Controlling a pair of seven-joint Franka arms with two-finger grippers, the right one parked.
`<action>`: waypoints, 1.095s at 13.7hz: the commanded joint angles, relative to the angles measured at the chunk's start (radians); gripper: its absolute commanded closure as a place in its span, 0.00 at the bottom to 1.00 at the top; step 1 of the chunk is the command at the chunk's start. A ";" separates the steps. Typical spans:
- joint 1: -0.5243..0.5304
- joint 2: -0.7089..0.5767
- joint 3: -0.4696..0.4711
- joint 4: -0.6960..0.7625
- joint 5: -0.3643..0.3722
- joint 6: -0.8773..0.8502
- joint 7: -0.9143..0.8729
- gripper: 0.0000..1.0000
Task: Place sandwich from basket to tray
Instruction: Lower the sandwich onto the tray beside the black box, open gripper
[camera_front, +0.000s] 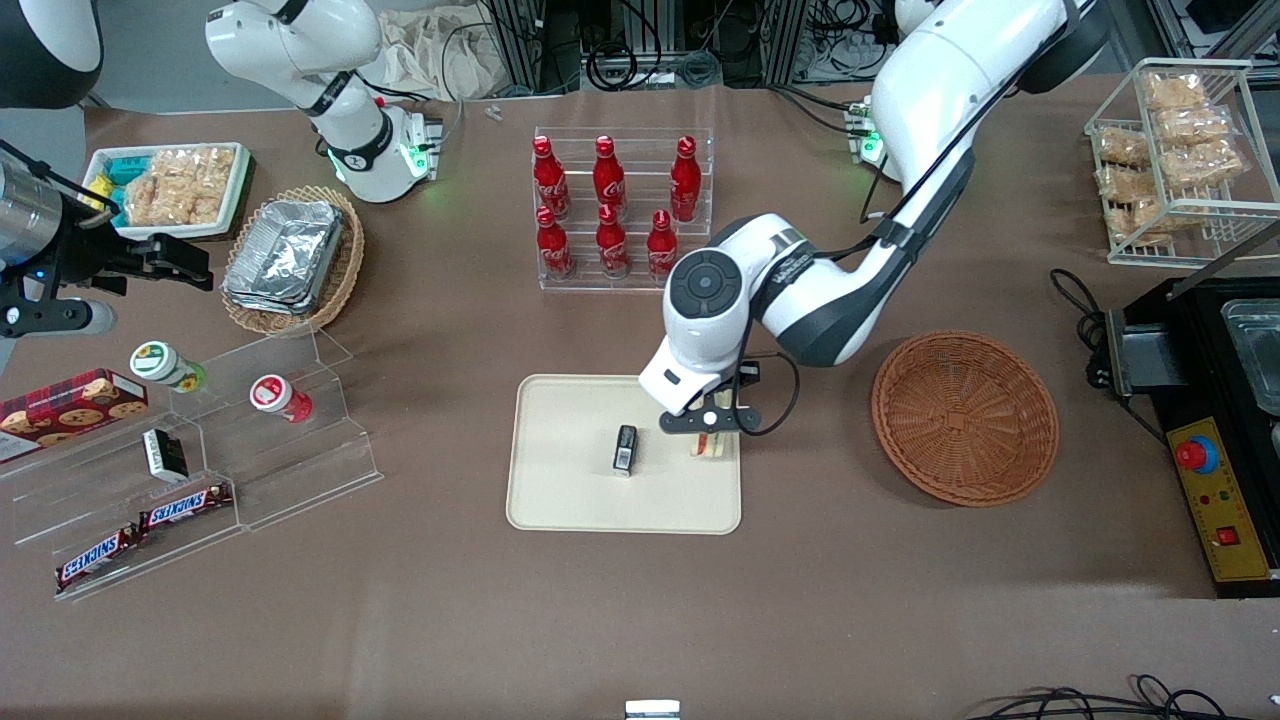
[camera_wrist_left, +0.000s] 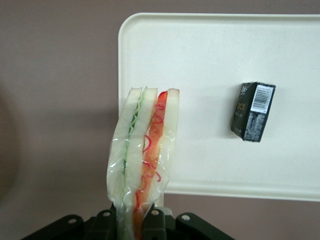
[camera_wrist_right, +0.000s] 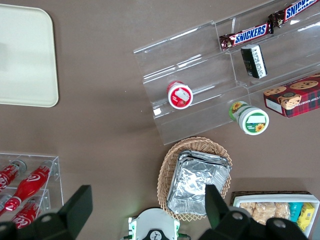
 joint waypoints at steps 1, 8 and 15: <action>-0.017 0.049 0.006 0.043 0.062 0.000 -0.014 1.00; -0.007 0.170 0.019 0.042 0.142 0.189 -0.006 1.00; -0.006 0.187 0.039 0.042 0.137 0.200 -0.002 0.74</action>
